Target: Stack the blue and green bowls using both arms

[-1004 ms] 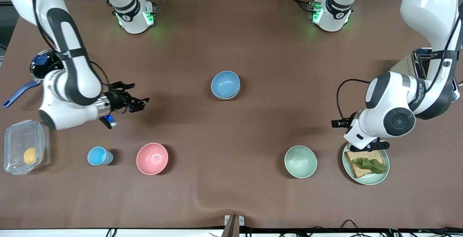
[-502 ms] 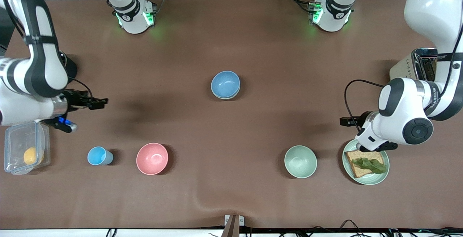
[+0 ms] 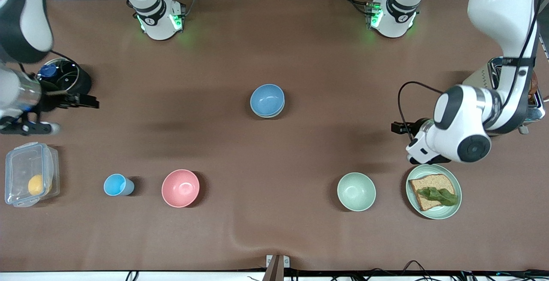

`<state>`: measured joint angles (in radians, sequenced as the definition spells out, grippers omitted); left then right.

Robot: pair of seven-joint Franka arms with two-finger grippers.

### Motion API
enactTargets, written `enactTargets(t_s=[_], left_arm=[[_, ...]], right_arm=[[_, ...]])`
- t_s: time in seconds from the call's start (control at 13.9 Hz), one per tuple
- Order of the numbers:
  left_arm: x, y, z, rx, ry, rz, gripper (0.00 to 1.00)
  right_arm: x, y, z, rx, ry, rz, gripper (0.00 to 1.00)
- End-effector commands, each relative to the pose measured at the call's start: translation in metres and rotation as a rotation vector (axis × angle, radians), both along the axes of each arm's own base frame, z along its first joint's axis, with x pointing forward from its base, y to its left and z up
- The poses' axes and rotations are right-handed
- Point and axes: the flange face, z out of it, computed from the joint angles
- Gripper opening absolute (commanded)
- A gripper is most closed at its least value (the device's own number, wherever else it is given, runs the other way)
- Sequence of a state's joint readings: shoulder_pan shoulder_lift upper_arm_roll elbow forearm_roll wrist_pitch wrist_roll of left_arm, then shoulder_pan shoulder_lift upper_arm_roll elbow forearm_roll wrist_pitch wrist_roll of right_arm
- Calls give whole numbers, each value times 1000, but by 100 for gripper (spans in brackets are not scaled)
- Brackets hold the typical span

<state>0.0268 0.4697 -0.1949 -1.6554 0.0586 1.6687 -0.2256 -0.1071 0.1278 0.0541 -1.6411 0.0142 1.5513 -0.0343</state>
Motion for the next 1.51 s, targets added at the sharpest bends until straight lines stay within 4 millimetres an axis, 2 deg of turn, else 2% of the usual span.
enactTargets(t_s=[0.0,0.07,0.22,0.36,0.5,0.65,0.79,0.93,1.0,1.15,1.36,1.43], left_arm=[[-26,7,72,-7,-134,3,100],[-28,13,93,-4,-171,12,100],[-37,17,142,2,-255,18,100],[-47,10,184,0,-331,9,100],[-58,5,217,-4,-387,4,100],[-66,-8,243,-40,-432,3,100],[-63,-11,264,-56,-473,9,100],[-60,-12,281,-64,-506,-3,100],[-59,-12,290,-66,-518,-6,100],[-63,-22,297,-67,-508,-62,100],[-70,-15,309,-74,-464,-94,100],[-75,-19,312,-85,-440,-134,100]], right_arm=[[-21,0,62,-13,-108,18,100],[-25,7,90,-5,-163,25,100],[-34,29,117,-5,-208,58,100],[-31,46,116,1,-210,79,100],[-33,42,113,28,-201,63,100],[-34,46,115,35,-204,65,100],[-35,53,116,34,-201,44,100],[-36,41,115,30,-193,31,100],[-36,42,116,29,-194,33,100],[-36,52,117,24,-197,51,100],[-34,48,115,24,-197,48,100],[-34,48,114,24,-195,48,100]])
